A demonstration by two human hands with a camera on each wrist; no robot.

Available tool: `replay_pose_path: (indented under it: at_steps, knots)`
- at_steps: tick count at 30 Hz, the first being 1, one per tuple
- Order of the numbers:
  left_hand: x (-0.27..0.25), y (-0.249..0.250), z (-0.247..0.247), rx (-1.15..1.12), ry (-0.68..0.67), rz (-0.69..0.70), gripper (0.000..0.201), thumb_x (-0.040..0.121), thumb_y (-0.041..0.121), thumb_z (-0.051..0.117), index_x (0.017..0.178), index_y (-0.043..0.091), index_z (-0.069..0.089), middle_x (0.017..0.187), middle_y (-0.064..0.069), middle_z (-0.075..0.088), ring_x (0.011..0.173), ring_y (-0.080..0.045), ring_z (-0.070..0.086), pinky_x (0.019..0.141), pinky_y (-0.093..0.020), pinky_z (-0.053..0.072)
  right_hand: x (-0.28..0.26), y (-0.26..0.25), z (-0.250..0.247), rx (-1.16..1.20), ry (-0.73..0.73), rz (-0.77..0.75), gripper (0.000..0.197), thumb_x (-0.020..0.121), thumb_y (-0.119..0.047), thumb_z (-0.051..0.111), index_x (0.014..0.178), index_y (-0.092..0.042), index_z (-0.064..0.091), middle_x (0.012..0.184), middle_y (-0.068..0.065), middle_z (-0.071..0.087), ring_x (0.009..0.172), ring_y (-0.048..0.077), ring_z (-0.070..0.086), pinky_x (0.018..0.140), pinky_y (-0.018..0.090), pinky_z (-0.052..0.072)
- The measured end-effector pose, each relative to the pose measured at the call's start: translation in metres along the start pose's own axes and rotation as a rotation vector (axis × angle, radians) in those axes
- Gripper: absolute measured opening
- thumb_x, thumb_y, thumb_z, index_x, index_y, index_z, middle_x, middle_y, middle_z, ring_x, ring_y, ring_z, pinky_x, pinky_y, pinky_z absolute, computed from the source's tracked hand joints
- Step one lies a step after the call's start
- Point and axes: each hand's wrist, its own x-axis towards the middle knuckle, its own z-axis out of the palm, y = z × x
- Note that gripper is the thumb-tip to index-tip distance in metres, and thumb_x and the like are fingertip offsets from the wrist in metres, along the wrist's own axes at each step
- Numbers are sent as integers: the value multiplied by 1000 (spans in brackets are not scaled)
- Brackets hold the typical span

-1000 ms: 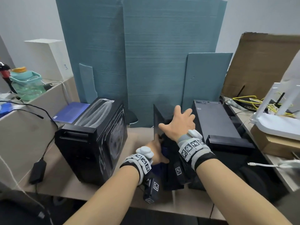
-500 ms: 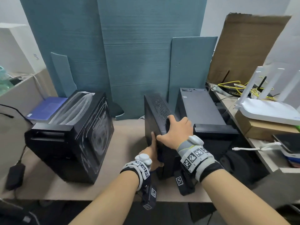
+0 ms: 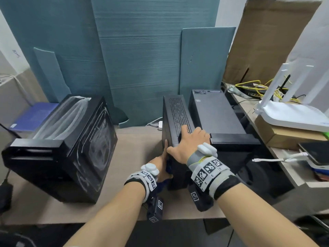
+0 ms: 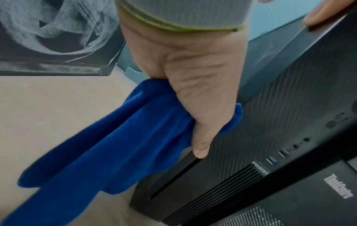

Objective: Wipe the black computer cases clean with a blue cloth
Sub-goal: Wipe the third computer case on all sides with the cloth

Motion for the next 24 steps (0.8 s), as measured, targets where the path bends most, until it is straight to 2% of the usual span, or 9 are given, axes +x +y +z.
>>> replay_pose_path:
  at_steps: [5,7,9,12,14,17,19,21,24]
  knots:
    - [17,0,-8,41,-59,38,110,67,37,84,153,21,16,125,1,66,105,-26,66,85,-41,56,5,0,-9,-54,-54,42,90,77,-82,38,144,-21,29,114,16,52,101,35,54,83,42,39]
    - [20,-4,-7,39,-48,52,113,66,38,84,153,24,13,126,2,65,107,-27,65,87,-43,57,10,-1,-14,-124,-82,15,93,79,-84,33,146,-20,26,107,14,57,90,32,60,81,37,47]
    - [19,-5,-3,13,-33,56,122,65,37,83,155,29,1,125,1,65,107,-28,66,86,-45,58,13,-1,-14,-144,-81,-20,95,79,-85,29,145,-17,27,92,8,62,79,30,62,78,38,49]
    - [16,-8,1,28,-30,59,120,66,39,81,153,34,-2,124,2,65,105,-30,67,83,-46,58,9,-8,-11,-107,-38,-27,96,83,-81,32,147,-10,26,78,3,63,66,26,60,63,33,43]
    - [13,-7,-1,74,-3,44,118,65,43,82,152,31,4,132,2,59,106,-31,66,83,-46,58,4,-16,-9,-76,3,-52,91,87,-77,34,147,-8,25,78,3,62,65,26,57,57,34,36]
    - [13,-10,-2,92,56,-4,132,54,51,84,150,31,-4,139,-3,45,107,-39,64,86,-52,57,0,-28,-12,34,86,-126,67,93,-64,37,135,-12,32,75,1,59,62,26,55,55,33,37]
    - [8,-14,-9,76,142,-48,119,56,50,81,146,24,8,131,-6,44,106,-38,64,86,-51,56,1,-37,-18,100,125,-218,44,94,-52,41,121,-18,36,74,-1,58,60,27,54,56,32,37]
    - [-11,-19,-30,43,271,-148,86,73,36,76,141,15,28,129,-8,51,106,-33,64,86,-46,56,2,-55,-23,172,132,-327,29,92,-44,43,109,-22,36,78,-1,60,64,28,57,58,33,38]
    - [-39,-21,-70,-10,472,-156,65,82,23,69,136,14,33,125,-11,55,99,-31,64,82,-43,56,4,-78,-28,268,130,-419,20,91,-40,42,98,-22,35,72,-3,54,71,30,59,60,35,40]
